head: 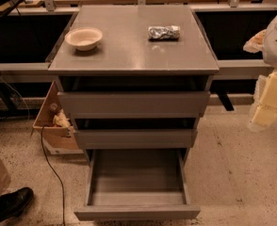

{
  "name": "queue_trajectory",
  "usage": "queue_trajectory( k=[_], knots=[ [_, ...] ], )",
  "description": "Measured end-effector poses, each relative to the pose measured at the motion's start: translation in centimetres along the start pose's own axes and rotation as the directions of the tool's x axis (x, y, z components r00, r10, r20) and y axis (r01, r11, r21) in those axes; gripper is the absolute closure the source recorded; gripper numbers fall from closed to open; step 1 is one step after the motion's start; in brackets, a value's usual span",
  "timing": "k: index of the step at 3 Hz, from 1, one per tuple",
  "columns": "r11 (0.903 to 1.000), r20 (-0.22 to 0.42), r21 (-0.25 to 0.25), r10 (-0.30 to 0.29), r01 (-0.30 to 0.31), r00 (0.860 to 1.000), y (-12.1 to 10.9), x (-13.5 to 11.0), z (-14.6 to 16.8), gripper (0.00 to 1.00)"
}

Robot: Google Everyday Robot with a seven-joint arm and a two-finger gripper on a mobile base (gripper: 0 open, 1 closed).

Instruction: Place redbull can into bottom drawer

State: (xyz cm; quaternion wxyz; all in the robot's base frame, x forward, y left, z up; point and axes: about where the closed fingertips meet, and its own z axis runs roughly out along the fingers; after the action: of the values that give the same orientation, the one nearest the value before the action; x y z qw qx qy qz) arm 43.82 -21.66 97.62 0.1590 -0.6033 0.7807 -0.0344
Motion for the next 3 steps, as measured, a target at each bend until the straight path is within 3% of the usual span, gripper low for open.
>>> queue_trajectory(
  k=[1,2,3],
  knots=[
    [1.0000,0.002,0.004,0.000,0.000,1.000,-0.2,-0.2,0.1,0.00],
    [0.9997,0.019,0.017,-0.019,0.019,1.000,-2.9,-1.3,2.2,0.00],
    [0.9990,0.082,0.025,-0.038,0.036,0.996,-8.9,-4.3,6.4,0.00]
  ],
)
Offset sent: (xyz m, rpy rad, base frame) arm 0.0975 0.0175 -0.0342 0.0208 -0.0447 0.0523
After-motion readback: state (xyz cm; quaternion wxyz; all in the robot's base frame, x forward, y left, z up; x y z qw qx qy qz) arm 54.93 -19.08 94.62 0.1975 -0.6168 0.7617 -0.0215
